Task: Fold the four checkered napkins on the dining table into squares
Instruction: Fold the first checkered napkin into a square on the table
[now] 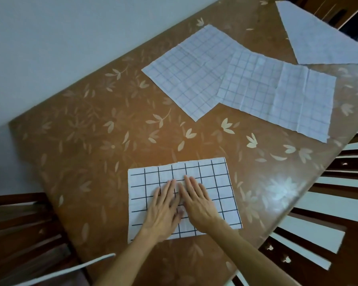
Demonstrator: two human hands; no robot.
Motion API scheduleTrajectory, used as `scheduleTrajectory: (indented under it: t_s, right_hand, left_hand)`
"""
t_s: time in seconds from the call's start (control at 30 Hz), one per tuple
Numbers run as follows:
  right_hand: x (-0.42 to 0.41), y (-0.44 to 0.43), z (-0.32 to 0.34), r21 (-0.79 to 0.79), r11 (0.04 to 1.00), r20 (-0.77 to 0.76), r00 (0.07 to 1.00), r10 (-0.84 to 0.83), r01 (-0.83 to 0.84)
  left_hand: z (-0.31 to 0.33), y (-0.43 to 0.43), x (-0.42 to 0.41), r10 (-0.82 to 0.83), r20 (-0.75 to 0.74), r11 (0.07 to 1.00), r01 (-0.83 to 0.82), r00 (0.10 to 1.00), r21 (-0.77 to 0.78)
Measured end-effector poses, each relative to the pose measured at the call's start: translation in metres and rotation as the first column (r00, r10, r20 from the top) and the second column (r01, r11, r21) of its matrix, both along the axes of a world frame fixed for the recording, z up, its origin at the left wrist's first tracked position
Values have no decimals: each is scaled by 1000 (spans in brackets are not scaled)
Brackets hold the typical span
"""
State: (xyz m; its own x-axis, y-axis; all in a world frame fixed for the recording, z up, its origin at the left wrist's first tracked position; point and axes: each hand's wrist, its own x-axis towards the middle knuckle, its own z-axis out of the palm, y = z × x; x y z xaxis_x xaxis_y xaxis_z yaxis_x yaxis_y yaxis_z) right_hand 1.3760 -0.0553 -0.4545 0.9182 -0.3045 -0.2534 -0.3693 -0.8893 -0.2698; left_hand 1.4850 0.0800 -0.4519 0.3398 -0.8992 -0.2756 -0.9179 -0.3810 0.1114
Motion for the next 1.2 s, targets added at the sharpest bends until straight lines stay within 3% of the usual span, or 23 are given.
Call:
scheduleTrajectory:
  t_s: [0.13,0.33,0.5,0.6,0.7,0.8,1.0,1.13,1.2]
  right_hand:
    - [-17,-13,-5,-37,999,-57,998,1,-3]
    - [-50,-25,-1,-90,988,-132,982,-136,124]
    - [-67,-12,5,-85,955,-150,944,-295,285]
    - [-76,3,12,-7,880,-119,873,-473,475]
    - [-86,7,21,84,701,-35,705,-709,709]
    - [-90,2,32,197,562,-30,578,-816,803]
    - [-97,1,53,255,570,-11,592,-806,781]
    - [-102,8,60,297,547,47,561,-827,782]
    - [-102,9,66,387,462,66,476,-877,798]
  left_hand:
    - [-2,38,22,26,40,998,-29,999,64]
    - [-3,93,31,137,55,987,-141,989,81]
    - [5,95,25,126,72,991,-129,989,44]
    - [9,82,8,57,13,996,-56,998,-65]
    - [12,58,-21,-86,-57,983,76,995,-166]
    - [11,36,-47,-212,-6,962,208,977,-179]
    - [9,22,-50,-254,140,948,275,957,-159]
    - [26,24,-45,-189,19,954,188,982,-232]
    - [44,20,-43,-104,-91,949,71,990,-306]
